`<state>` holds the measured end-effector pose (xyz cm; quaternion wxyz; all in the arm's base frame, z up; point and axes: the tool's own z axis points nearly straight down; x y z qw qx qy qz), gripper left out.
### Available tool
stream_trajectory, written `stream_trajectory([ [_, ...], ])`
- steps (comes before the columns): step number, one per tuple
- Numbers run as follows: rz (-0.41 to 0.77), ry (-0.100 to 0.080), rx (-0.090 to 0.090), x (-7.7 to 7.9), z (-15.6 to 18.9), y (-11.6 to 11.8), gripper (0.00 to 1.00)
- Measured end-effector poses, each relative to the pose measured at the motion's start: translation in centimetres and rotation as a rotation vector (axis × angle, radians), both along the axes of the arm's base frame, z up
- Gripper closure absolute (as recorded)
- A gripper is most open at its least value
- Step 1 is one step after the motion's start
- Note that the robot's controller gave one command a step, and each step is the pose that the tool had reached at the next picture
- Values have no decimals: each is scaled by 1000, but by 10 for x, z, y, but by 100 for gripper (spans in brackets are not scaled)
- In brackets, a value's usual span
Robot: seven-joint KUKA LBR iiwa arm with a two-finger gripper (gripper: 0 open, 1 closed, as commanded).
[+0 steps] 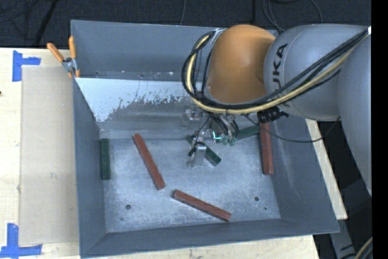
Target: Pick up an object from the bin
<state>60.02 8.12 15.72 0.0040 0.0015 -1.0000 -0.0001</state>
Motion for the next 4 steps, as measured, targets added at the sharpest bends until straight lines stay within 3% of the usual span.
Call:
stream_trajectory([
  [1,-241,-2,-3,16,-82,-62,0],
  [2,-242,-6,-1,17,-81,-62,100],
  [3,30,-14,1,-2,35,-43,100],
  [4,-65,-16,0,-11,97,-54,100],
])
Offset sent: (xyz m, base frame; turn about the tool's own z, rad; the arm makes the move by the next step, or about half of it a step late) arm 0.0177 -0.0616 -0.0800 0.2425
